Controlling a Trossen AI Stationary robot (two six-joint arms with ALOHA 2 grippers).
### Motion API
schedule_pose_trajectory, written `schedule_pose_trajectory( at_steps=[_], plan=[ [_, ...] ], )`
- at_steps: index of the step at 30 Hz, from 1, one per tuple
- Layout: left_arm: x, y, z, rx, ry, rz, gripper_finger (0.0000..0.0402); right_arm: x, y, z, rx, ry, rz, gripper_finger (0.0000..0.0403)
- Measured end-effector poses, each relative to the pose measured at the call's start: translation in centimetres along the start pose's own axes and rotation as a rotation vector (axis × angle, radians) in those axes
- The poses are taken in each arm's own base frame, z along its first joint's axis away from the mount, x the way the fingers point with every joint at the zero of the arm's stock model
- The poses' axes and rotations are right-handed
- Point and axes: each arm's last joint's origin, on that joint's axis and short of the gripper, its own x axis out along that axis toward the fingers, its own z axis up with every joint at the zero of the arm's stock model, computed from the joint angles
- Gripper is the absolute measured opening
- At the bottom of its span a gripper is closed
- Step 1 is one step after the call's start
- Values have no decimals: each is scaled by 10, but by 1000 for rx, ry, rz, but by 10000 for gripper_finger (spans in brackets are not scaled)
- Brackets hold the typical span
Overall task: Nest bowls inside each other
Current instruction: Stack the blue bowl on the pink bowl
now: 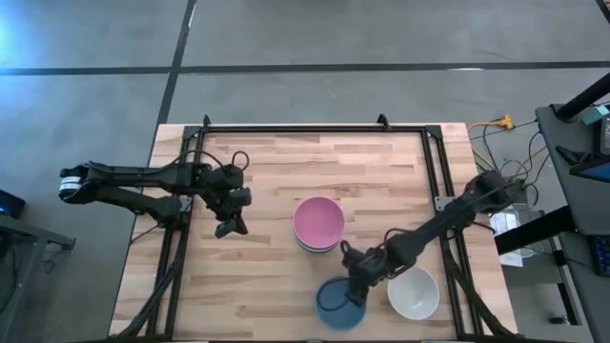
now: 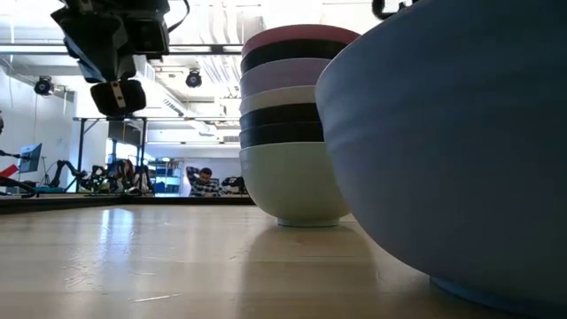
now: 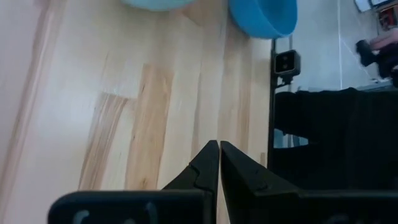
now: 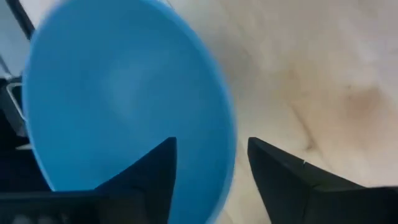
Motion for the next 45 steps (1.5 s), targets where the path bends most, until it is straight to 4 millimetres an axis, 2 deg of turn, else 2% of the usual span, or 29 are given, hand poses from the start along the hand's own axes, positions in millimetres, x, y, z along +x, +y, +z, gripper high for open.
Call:
schedule_pose_trajectory(
  at_steps=[3, 8, 13, 16, 22, 29, 34, 39, 42, 45],
  plan=[
    [0, 1, -3, -6, 5, -1, 0, 12, 4, 2, -22, 48, 6, 153],
    [-1, 0, -3, 1, -5, -6, 0, 24, 10, 3, -45, 117, 10, 27],
    [-2, 0, -3, -1, -8, -7, 0, 17, 17, 6, -85, 116, 43, 10],
    [-2, 0, -3, -4, -6, -7, 0, 4, 17, 7, -94, 112, 7, 9],
    [-1, 0, -2, 0, -11, -9, 0, -37, 17, 11, -145, 117, -46, 8],
    [0, 0, 0, 6, -22, -10, 0, -107, 9, 28, -195, -32, -49, 8],
    [0, -4, 11, 3, -118, -49, 0, -155, -7, 51, -195, -223, 6, 8],
    [-3, -14, 30, -12, -276, -142, 0, -196, -27, 78, -241, -423, 73, 8],
    [-7, -22, 42, -21, -386, -227, 0, -215, -39, 96, -218, -540, 120, 8],
    [-12, -29, 52, 26, -476, -285, 0, -228, -51, 113, -194, -567, 222, 8]
  ],
)
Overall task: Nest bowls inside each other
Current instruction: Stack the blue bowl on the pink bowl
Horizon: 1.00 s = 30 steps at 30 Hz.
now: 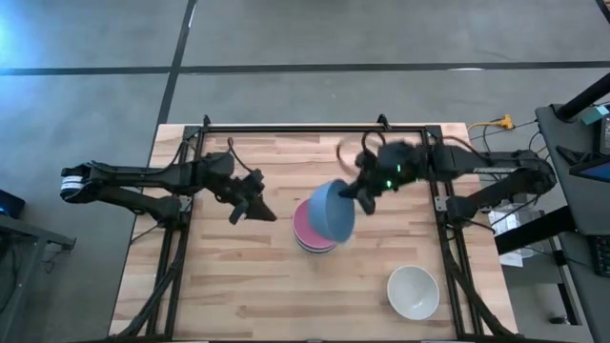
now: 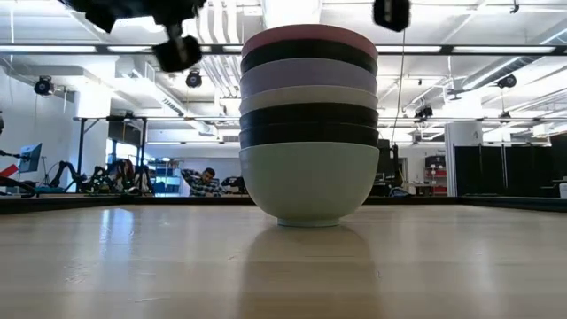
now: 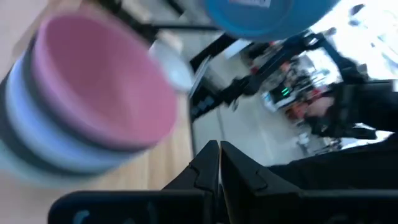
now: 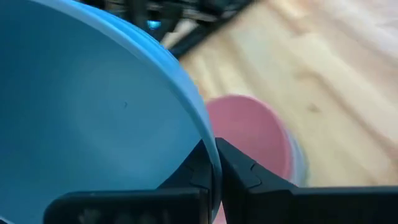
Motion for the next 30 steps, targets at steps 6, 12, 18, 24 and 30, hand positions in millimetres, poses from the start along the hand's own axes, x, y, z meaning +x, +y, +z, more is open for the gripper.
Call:
schedule_pose_trajectory(
  at_steps=[6, 12, 18, 24, 30],
  plan=[
    [0, -11, 14, 100, -168, -56, 0, 7, -27, 31, 94, 12, 197, 8],
    [-1, -16, 20, 123, -242, -33, 0, 16, -36, 55, 205, 150, 65, 8],
    [2, -16, 14, 114, -233, -16, 0, 32, -29, 69, 139, 392, -76, 8],
    [3, -20, 7, 125, -160, -89, 0, 69, -35, 83, 136, 537, -174, 8],
    [5, -24, -3, 112, -51, -138, 0, 101, -47, 85, 120, 690, -289, 8]
  ],
)
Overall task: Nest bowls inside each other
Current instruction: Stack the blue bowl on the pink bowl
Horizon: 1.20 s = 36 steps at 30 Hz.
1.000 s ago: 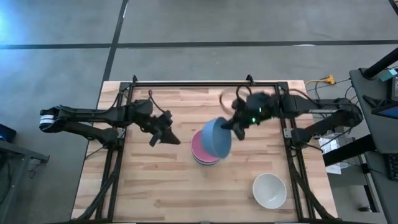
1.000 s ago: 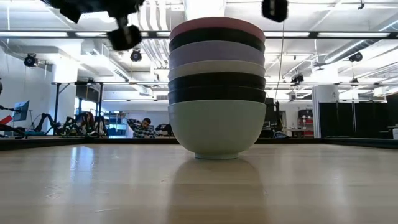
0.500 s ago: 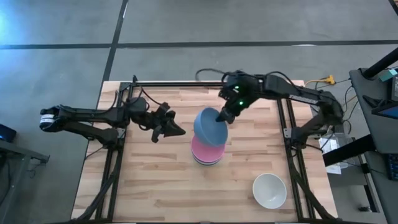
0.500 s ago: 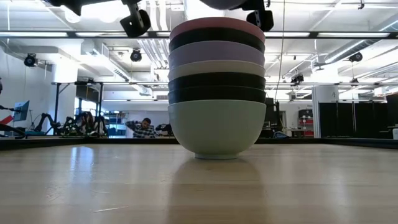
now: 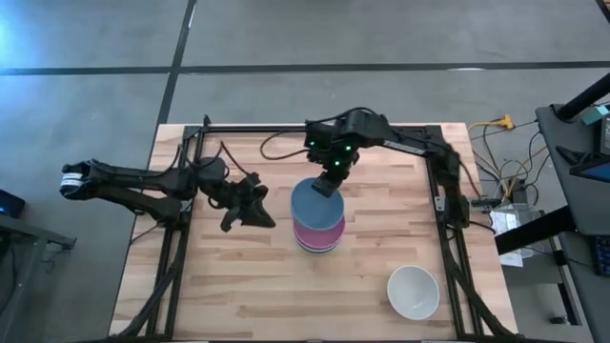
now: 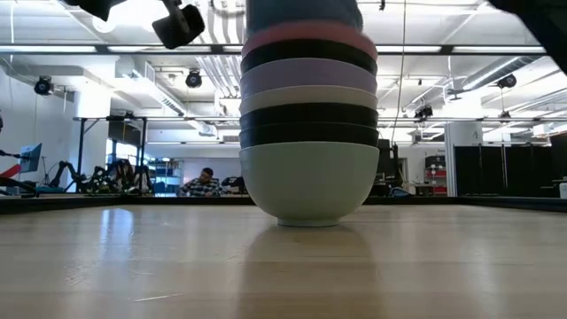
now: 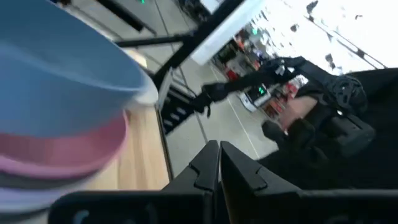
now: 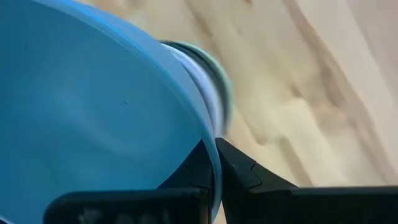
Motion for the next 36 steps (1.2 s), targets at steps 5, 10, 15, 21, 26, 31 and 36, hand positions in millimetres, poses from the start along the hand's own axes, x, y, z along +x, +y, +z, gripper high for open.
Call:
schedule_pose_trajectory(
  at_steps=[5, 10, 15, 21, 26, 31, 36],
  plan=[
    [-2, -3, -11, -41, 86, 10, 0, 7, 2, 12, -2, 10, -4, 8],
    [-7, -8, -18, -65, 133, 23, 0, -3, 14, 8, 13, -23, 25, 8],
    [-15, -10, -22, -20, 137, 20, 0, -6, 27, -2, 29, -24, 38, 8],
    [-20, -13, -24, 12, 145, 23, 0, 8, 39, -6, 52, 27, 46, 8],
    [-23, -15, -23, 21, 137, 17, 0, 18, 37, -7, 73, 58, 23, 8],
    [-23, -16, -23, 22, 137, 12, 0, 28, 32, -7, 90, 82, -24, 8],
    [-23, -16, -23, 21, 139, 11, 0, 36, 28, -7, 98, 100, -59, 8]
  ],
)
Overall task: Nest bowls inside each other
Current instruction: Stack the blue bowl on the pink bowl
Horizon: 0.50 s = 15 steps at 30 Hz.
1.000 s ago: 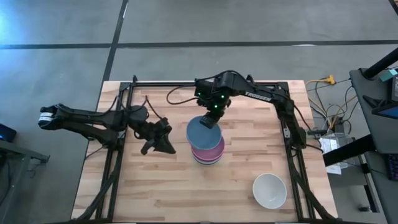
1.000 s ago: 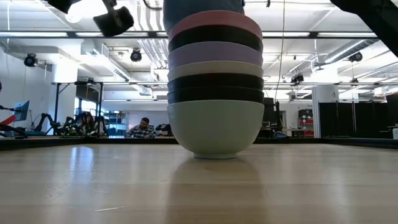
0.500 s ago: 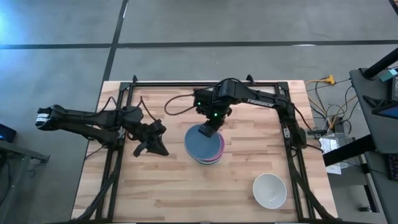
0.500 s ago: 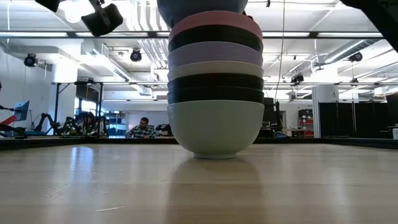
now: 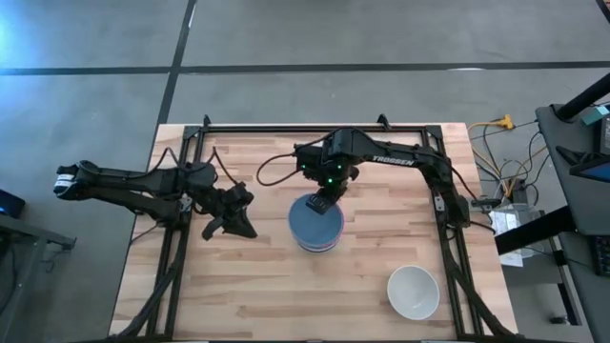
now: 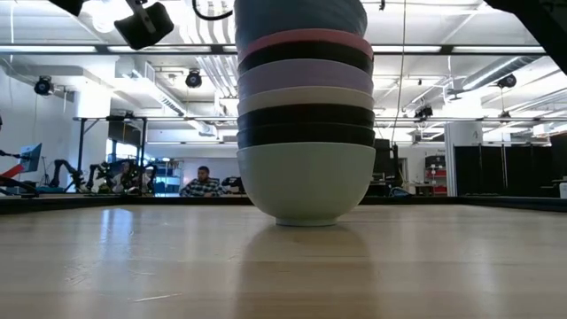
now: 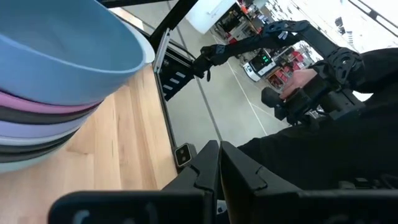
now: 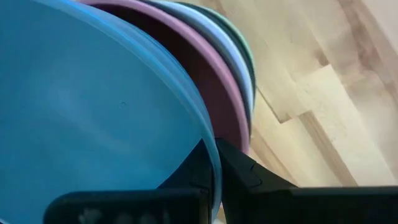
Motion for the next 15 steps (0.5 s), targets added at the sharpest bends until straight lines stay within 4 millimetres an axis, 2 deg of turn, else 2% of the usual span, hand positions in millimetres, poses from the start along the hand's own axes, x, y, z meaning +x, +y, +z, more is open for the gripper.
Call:
schedule_pose_trajectory(
  at_steps=[9, 15],
  plan=[
    [0, 0, 0, -1, 5, -5, 0, 0, -1, 1, -33, -11, -19, 12],
    [0, 0, 0, -2, 8, -8, 0, 0, -1, 0, -33, -14, -19, 59]
  ],
)
